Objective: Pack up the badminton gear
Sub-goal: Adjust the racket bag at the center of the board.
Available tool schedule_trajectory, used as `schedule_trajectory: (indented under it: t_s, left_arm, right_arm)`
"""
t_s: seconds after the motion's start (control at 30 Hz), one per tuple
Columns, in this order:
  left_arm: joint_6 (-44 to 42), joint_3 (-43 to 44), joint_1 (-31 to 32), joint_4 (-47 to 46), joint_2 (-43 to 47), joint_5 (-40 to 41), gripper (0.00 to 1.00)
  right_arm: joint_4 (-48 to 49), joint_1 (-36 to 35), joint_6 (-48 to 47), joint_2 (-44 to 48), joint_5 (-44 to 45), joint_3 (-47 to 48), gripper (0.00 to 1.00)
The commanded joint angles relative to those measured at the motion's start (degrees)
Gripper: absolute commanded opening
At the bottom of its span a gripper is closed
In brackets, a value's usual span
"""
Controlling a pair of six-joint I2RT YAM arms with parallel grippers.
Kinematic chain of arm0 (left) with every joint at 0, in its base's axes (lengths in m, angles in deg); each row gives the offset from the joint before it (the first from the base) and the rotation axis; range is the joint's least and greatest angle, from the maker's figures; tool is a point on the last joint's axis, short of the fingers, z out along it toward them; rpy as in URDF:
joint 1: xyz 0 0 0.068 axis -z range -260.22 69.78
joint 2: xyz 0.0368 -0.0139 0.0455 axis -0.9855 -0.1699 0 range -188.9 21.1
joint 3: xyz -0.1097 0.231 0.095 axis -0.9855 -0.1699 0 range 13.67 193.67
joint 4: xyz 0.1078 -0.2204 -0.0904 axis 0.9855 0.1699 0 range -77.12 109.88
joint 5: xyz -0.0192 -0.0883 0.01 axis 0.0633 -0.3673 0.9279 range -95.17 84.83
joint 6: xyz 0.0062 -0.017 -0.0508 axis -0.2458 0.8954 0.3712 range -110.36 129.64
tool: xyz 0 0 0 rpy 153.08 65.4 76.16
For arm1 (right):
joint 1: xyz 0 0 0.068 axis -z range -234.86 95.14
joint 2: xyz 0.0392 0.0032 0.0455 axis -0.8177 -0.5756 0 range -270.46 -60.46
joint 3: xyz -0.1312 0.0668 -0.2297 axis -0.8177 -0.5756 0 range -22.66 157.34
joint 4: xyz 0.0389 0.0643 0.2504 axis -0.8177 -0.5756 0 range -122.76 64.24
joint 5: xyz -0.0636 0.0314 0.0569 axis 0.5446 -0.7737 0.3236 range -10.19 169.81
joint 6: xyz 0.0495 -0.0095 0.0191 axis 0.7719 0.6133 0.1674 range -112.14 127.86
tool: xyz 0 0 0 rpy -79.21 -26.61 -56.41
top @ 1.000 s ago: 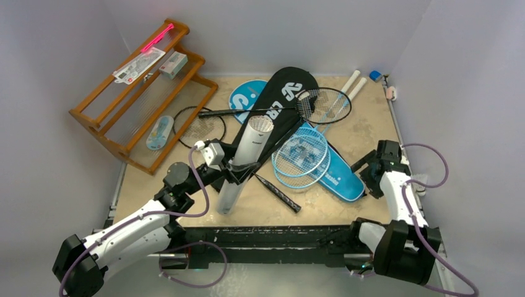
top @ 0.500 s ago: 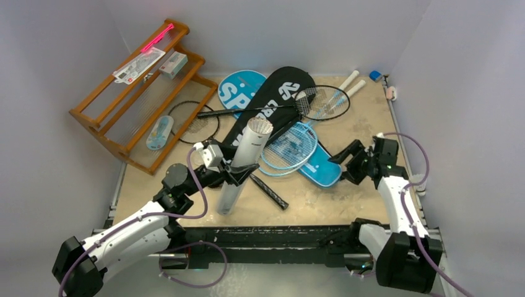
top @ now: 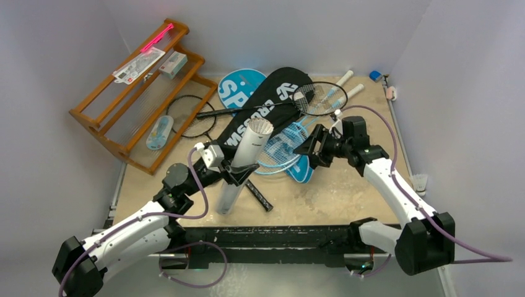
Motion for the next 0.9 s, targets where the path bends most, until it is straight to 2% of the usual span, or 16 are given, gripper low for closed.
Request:
schedule_trajectory:
  t_s: [0.0,0.07,0.17,0.27,0.37,0.47,0.53,0.67,0.87]
  left_arm:
    - [-1.2,2.7,0.0,-0.6,-0.1,0.5,0.56]
    - [-1.4,3.2,-0.1,0.1,-0.2,1.0,0.56]
    - [-1.3,4.0,0.0,1.8,-0.1,3.3,0.56]
    - [-1.6,5.5,-0.1,4.9,0.5,7.1,0.56]
    - [-2.4,7.9,-0.1,10.8,2.1,11.2,0.56]
    - [-3.9,10.1,0.0,16.1,4.5,15.7,0.56]
    - [-5.0,11.6,0.0,19.7,6.0,19.2,0.56]
    - [-6.1,13.3,-0.1,25.1,8.8,26.0,0.56]
    - [-8.7,14.5,-0.1,30.6,13.9,37.8,0.56]
  right_arm:
    - [1.8,-2.3,-2.0,-1.0,-1.3,5.8,0.74]
    - [-4.3,-2.6,-4.7,-0.4,4.6,7.5,0.79]
    - [-13.4,-2.5,-5.4,2.1,18.9,7.6,0.89]
    - [-18.6,-2.3,-4.7,3.2,33.4,6.5,0.97]
    - [-19.8,-2.3,-5.6,1.8,40.4,6.2,0.99]
    - [-15.4,-2.3,-8.4,-0.4,36.6,5.2,0.99]
    - [-10.0,-2.3,-13.0,-2.3,31.9,4.6,0.93]
    - [0.4,-4.2,-14.5,-6.0,17.1,1.8,0.86]
    - [3.8,-11.2,-12.3,-13.6,21.9,3.6,0.85]
